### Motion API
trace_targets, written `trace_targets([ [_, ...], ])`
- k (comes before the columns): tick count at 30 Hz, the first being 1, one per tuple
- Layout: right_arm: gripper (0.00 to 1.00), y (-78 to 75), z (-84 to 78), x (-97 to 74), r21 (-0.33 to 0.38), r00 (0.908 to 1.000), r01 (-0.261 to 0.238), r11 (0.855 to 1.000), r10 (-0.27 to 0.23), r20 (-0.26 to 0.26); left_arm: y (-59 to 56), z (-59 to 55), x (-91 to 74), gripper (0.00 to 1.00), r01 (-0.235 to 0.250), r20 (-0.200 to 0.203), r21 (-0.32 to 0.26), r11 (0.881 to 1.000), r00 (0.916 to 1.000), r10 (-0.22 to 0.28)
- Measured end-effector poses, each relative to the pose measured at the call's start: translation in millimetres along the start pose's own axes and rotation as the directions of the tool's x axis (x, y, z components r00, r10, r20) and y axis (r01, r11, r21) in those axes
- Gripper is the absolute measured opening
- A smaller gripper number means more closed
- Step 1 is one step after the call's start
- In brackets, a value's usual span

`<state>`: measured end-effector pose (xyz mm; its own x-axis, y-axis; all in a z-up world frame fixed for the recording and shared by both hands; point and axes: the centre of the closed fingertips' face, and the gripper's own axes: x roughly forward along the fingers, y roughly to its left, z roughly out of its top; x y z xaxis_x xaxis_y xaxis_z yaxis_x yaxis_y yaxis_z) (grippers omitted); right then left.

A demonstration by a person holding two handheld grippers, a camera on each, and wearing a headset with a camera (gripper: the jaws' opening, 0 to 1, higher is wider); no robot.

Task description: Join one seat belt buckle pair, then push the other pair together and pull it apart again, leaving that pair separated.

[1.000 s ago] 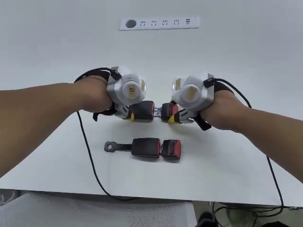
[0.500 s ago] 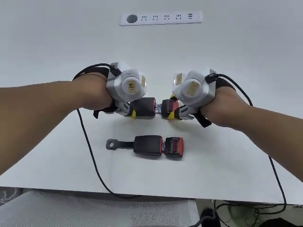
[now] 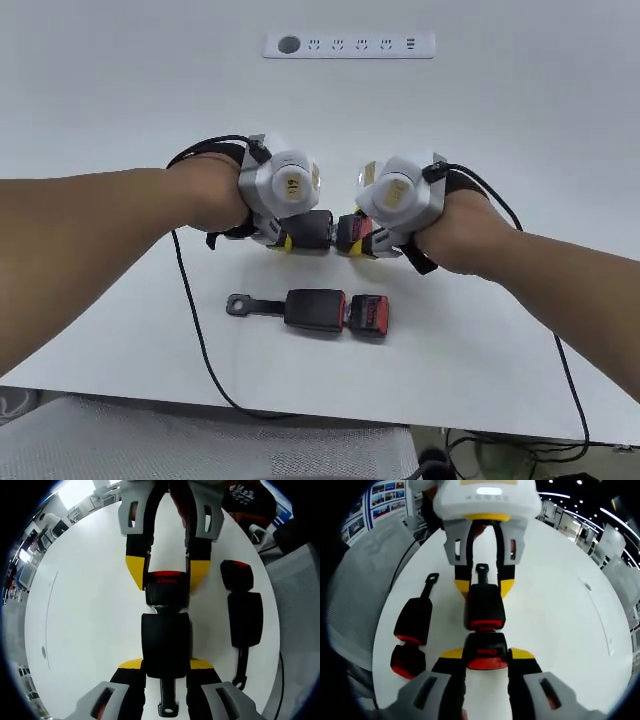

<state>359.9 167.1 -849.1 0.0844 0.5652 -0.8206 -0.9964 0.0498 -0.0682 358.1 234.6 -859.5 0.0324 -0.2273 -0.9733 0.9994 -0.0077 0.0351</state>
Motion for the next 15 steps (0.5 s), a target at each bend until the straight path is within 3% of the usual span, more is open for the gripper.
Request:
trace_targets([
  [15, 0.32, 5.6, -17.8, -12.8, 0.001, 0.9999, -0.006, 1.000, 0.006, -0.012, -0.6, -0.7, 0.1, 0.31, -0.005, -0.007, 0.026, 1.000, 1.0000, 0.005],
])
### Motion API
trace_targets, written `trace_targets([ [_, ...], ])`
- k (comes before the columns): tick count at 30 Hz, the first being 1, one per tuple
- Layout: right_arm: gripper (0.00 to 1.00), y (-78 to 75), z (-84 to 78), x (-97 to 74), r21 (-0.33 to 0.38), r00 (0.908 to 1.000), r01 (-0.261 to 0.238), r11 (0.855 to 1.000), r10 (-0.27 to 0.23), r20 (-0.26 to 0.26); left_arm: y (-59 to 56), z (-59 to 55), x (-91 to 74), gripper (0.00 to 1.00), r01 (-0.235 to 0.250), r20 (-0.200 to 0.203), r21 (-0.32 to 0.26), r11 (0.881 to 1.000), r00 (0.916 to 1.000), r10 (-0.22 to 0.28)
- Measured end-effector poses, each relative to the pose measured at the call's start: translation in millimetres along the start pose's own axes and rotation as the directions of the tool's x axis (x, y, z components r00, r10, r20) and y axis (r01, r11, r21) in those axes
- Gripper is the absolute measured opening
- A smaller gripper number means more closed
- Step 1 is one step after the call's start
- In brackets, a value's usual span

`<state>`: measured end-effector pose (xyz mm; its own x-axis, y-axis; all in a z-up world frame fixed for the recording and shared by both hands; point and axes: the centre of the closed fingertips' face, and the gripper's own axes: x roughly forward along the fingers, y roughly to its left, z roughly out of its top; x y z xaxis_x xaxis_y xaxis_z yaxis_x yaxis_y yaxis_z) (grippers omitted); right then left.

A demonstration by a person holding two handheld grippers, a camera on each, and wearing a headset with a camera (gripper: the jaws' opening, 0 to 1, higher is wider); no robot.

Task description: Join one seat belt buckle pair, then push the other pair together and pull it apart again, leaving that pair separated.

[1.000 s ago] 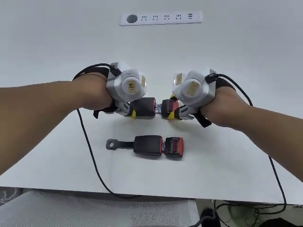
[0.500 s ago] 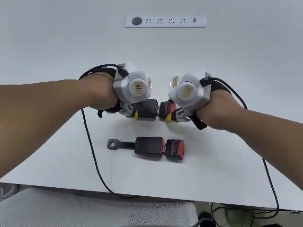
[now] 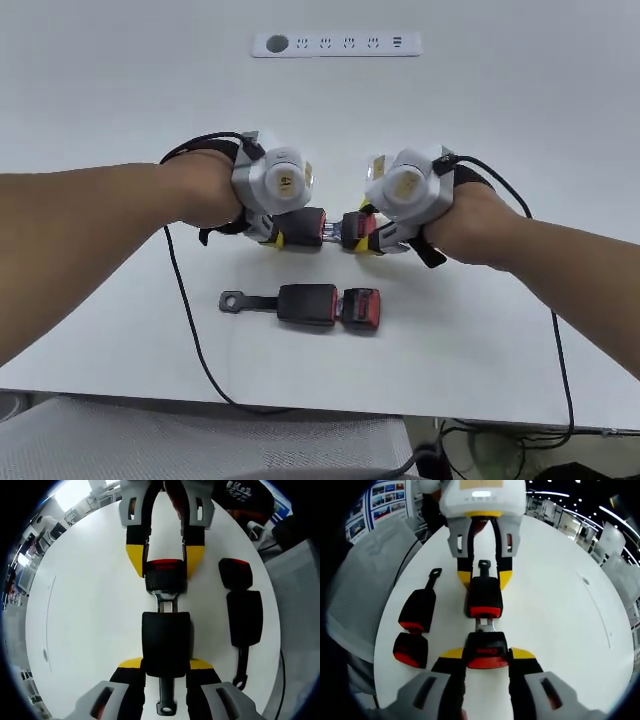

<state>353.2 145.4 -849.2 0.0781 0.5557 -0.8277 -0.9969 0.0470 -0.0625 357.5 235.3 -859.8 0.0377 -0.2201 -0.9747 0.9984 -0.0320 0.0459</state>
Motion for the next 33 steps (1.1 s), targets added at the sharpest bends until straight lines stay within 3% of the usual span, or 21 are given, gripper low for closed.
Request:
trace_targets([
  [6, 0.33, 2.4, -24.0, -14.3, -0.005, 0.9999, -0.002, 1.000, 0.002, -0.017, -0.6, 0.7, -0.5, 0.31, 0.003, -0.009, -0.012, 1.000, 1.0000, -0.003],
  [13, 0.33, 2.2, -60.2, -38.9, 0.016, 0.9983, 0.031, 0.999, -0.030, -0.051, -1.1, 0.9, -1.5, 0.31, 0.004, -0.018, -0.012, 1.000, 0.9998, -0.004],
  [24, 0.35, 7.9, -115.0, -71.3, 0.028, 0.9896, 0.052, 0.998, -0.047, -0.136, -1.4, 0.6, -3.3, 0.32, -0.015, -0.028, -0.015, 1.000, 0.9995, 0.015],
  [28, 0.35, 5.3, -118.7, -74.5, 0.058, 0.9871, 0.068, 0.996, -0.059, -0.149, -1.0, 0.2, -4.0, 0.32, -0.026, -0.029, -0.022, 0.999, 0.9993, 0.025],
  [33, 0.37, 3.4, -117.0, -73.9, 0.037, 0.9817, 0.083, 0.996, -0.075, -0.175, -0.8, -0.2, -5.3, 0.32, -0.046, -0.033, -0.039, 0.998, 0.9984, 0.045],
])
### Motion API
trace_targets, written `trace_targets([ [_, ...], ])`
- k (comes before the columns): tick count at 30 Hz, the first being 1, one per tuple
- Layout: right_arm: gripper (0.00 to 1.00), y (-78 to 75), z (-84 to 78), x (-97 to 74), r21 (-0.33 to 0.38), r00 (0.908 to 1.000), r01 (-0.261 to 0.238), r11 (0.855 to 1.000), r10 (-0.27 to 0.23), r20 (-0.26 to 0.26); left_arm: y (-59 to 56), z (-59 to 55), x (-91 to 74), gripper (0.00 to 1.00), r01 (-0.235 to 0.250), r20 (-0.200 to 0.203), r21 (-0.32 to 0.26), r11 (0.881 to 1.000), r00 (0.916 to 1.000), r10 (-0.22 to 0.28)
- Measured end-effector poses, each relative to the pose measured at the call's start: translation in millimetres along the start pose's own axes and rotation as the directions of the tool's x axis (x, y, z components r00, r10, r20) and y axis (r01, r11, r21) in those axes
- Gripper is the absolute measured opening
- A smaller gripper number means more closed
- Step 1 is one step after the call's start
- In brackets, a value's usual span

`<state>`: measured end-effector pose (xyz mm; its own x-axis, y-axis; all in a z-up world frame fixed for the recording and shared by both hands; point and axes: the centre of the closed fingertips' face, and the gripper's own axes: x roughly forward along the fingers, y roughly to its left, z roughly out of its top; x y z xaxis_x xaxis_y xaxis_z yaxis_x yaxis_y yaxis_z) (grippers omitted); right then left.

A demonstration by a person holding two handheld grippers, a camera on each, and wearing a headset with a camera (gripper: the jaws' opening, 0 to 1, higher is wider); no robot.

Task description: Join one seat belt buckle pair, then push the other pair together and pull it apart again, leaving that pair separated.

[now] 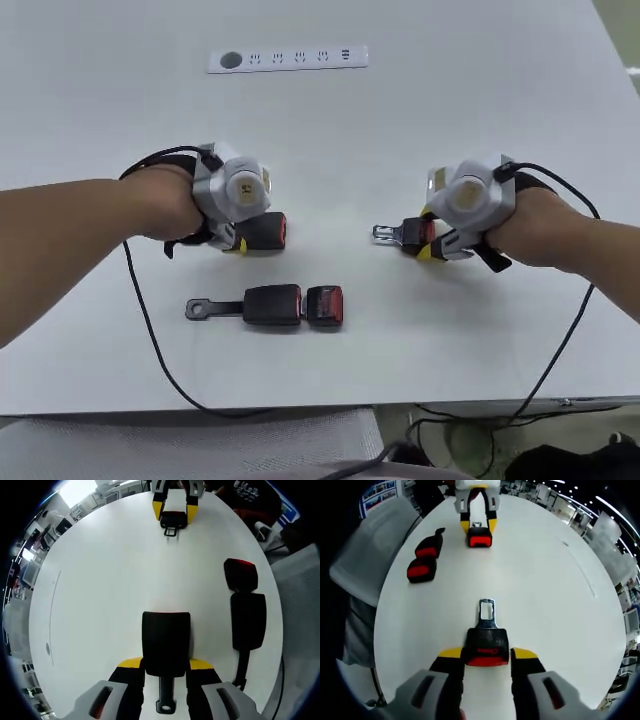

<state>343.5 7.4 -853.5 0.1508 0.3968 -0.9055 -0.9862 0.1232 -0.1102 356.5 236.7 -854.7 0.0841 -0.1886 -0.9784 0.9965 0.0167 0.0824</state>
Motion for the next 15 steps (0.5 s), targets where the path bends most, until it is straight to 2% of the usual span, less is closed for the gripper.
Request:
trace_targets([
  [4, 0.41, -3.1, 0.0, -1.7, 0.001, 0.9990, 0.043, 0.999, -0.043, -0.016, 0.7, -0.1, -1.9, 0.32, -0.020, 0.015, 0.003, 1.000, 0.9997, 0.020],
  [6, 0.43, -2.8, 2.0, -4.5, 0.009, 0.9983, 0.058, 0.998, -0.058, -0.008, 0.6, -1.6, -2.8, 0.34, -0.032, 0.018, -0.001, 1.000, 0.9993, 0.032],
  [7, 0.44, -2.9, 4.5, -7.4, 0.021, 0.9976, 0.069, 0.997, -0.069, 0.003, 0.8, -2.9, -3.4, 0.36, -0.041, 0.016, 0.002, 0.999, 0.9990, 0.041],
  [8, 0.45, -2.8, 5.6, -9.5, 0.029, 0.9971, 0.076, 0.997, -0.076, 0.008, 7.1, -2.4, -6.0, 0.43, -0.089, 0.027, 0.010, 0.996, 0.9957, 0.089],
  [9, 0.48, -2.7, 7.2, -13.3, 0.032, 0.9959, 0.089, 0.995, -0.090, 0.014, 10.9, -2.6, -9.4, 0.48, -0.122, 0.037, -0.028, 0.992, 0.9917, 0.123],
  [10, 0.49, -2.5, 8.3, -14.8, 0.031, 0.9953, 0.094, 0.995, -0.094, 0.020, 11.1, -4.6, -12.8, 0.51, -0.130, 0.028, -0.062, 0.990, 0.9908, 0.132],
  [13, 0.50, 2.4, 15.4, -29.7, 0.063, 0.9903, 0.116, 0.991, -0.120, 0.070, 5.0, -4.8, -22.7, 0.51, -0.132, 0.054, -0.054, 0.990, 0.9894, 0.135],
  [15, 0.52, 5.8, 18.1, -39.6, 0.078, 0.9848, 0.135, 0.988, -0.143, 0.099, 2.0, -8.6, -31.8, 0.52, -0.165, 0.066, -0.057, 0.985, 0.9834, 0.169],
])
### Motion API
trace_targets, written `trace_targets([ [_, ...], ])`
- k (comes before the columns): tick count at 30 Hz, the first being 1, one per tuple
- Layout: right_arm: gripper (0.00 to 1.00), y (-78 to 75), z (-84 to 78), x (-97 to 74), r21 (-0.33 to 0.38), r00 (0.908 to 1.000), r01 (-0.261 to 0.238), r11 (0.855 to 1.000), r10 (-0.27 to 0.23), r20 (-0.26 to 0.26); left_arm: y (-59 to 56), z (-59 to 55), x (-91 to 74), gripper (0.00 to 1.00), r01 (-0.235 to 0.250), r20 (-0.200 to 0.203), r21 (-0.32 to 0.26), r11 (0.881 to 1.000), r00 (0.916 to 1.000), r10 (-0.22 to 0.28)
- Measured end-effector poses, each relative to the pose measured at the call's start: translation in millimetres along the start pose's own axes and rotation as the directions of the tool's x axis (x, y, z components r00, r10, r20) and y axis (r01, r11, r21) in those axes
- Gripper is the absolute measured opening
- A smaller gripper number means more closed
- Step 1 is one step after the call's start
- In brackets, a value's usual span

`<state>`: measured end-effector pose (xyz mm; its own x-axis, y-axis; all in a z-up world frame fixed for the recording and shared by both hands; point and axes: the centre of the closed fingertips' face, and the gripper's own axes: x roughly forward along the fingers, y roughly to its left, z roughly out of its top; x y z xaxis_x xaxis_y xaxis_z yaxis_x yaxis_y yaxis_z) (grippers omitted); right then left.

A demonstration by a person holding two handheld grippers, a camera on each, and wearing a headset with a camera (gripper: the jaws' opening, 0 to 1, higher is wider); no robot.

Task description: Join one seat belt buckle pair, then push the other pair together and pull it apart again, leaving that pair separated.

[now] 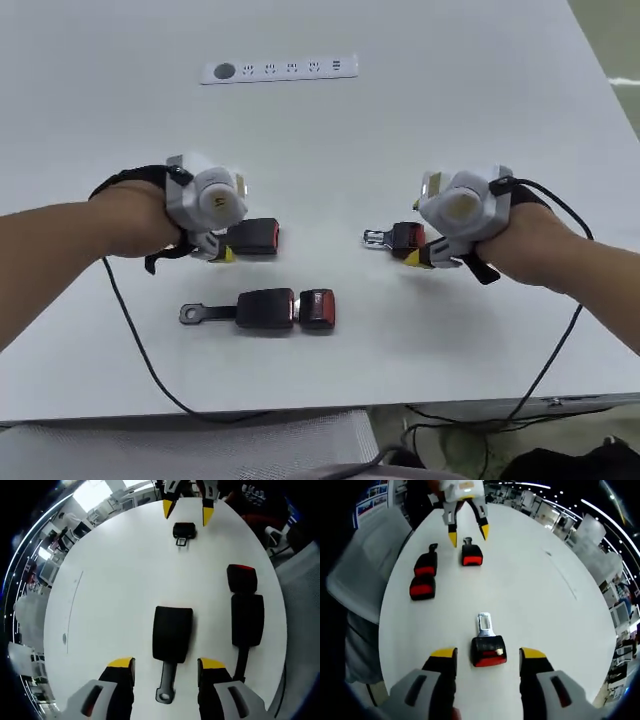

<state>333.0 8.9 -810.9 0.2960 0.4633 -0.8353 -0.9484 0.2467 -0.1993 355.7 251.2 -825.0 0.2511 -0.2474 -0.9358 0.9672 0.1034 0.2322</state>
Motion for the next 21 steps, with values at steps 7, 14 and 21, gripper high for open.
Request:
trace_targets([
  [7, 0.61, 12.5, 0.1, -21.3, 0.026, 0.9965, 0.058, 0.998, -0.059, 0.058, -14.6, -8.7, -45.6, 0.66, -0.114, 0.086, -0.198, 0.973, 0.9874, 0.133],
  [14, 0.79, 31.5, -1.1, -40.6, 0.113, 0.9878, 0.096, 0.989, -0.109, 0.112, -61.5, -37.3, -80.2, 0.75, -0.111, 0.107, -0.372, 0.922, 0.9812, 0.161],
  [21, 0.94, 56.7, -5.2, -52.7, 0.190, 0.9818, 0.082, 0.978, -0.112, 0.153, -76.7, -51.5, -104.0, 0.89, -0.171, 0.091, -0.433, 0.885, 0.9685, 0.232],
])
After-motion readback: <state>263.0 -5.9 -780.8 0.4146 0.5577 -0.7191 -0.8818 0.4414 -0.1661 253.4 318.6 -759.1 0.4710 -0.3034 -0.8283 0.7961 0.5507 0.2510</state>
